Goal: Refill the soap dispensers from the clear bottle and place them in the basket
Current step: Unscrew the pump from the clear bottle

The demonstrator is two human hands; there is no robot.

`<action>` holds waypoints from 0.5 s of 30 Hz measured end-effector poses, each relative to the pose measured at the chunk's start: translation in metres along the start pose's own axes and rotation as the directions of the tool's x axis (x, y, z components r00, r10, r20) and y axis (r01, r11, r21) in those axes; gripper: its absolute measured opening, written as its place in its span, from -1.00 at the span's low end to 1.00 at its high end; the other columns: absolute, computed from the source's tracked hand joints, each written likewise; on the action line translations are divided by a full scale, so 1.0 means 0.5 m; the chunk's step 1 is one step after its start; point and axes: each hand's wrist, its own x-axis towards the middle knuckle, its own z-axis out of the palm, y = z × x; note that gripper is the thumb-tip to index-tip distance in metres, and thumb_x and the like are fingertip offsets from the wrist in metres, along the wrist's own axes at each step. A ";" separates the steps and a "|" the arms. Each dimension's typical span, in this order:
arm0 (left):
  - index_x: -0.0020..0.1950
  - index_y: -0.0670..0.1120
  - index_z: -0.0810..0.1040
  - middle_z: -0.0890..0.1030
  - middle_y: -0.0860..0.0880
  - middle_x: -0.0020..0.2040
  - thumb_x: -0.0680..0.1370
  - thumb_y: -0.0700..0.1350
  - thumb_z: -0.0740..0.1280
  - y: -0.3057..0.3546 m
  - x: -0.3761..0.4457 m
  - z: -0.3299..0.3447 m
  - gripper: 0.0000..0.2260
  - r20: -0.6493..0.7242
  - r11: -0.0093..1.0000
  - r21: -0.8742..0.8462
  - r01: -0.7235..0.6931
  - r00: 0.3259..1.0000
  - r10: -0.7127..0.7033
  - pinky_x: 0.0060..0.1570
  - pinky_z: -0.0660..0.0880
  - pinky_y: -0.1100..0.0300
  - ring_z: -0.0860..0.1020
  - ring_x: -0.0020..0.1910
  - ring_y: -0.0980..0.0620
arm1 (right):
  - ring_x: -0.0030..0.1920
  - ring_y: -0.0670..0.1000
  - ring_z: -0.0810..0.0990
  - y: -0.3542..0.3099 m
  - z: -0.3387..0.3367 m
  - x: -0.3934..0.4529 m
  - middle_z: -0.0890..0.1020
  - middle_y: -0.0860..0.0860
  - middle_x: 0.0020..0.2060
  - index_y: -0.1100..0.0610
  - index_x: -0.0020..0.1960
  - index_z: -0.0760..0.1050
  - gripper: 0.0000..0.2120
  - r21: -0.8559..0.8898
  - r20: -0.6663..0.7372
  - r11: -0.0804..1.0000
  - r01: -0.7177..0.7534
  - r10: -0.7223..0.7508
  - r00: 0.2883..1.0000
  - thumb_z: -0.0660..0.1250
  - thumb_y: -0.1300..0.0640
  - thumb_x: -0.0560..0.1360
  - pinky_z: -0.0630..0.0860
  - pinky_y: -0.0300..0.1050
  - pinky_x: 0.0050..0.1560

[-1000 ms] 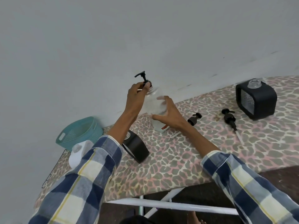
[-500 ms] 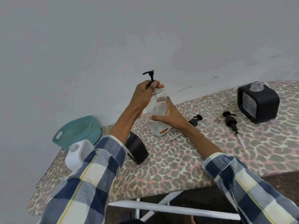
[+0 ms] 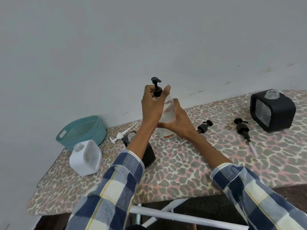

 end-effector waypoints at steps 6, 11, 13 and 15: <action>0.16 -0.15 0.63 0.74 -0.13 0.03 0.74 -0.02 0.23 -0.006 -0.001 -0.015 -0.74 0.128 0.967 -0.253 0.034 0.992 -0.001 0.38 0.50 -0.19 0.68 0.18 -0.15 | 0.13 -0.22 0.60 0.002 -0.008 0.001 0.56 -0.21 0.12 -0.02 0.40 0.33 -0.12 0.029 -0.003 0.999 -0.024 0.024 1.000 0.74 -0.17 0.27 0.53 -0.35 0.03; 0.19 -0.14 0.51 0.76 -0.13 0.07 0.73 -0.02 0.30 -0.017 -0.003 -0.028 -0.81 0.119 0.966 -0.251 0.058 0.993 -0.029 0.38 0.52 -0.10 0.68 0.21 -0.04 | 0.09 -0.27 0.61 0.002 -0.002 0.000 0.59 -0.15 0.09 -0.06 0.40 0.35 -0.14 0.022 0.001 0.999 -0.034 0.034 0.999 0.74 -0.20 0.28 0.52 -0.43 -0.03; 0.25 -0.15 0.41 0.76 -0.14 0.07 0.71 -0.05 0.37 -0.009 -0.006 -0.023 -0.76 0.099 0.970 -0.238 0.053 0.995 -0.030 0.22 0.56 0.20 0.71 0.11 0.10 | 0.11 -0.24 0.61 0.000 -0.001 -0.001 0.59 -0.16 0.11 -0.08 0.38 0.34 -0.15 0.025 -0.001 0.999 -0.027 0.027 1.000 0.73 -0.22 0.27 0.55 -0.38 0.02; 0.26 -0.09 0.37 0.77 -0.08 0.04 0.67 -0.03 0.44 -0.004 -0.010 -0.015 -0.68 0.075 0.973 -0.228 0.045 0.997 -0.028 0.15 0.52 0.30 0.73 0.09 0.10 | 0.16 -0.19 0.61 -0.002 -0.001 -0.001 0.58 -0.17 0.14 -0.10 0.36 0.33 -0.16 0.022 -0.003 1.000 -0.013 0.013 1.000 0.71 -0.25 0.27 0.59 -0.24 0.09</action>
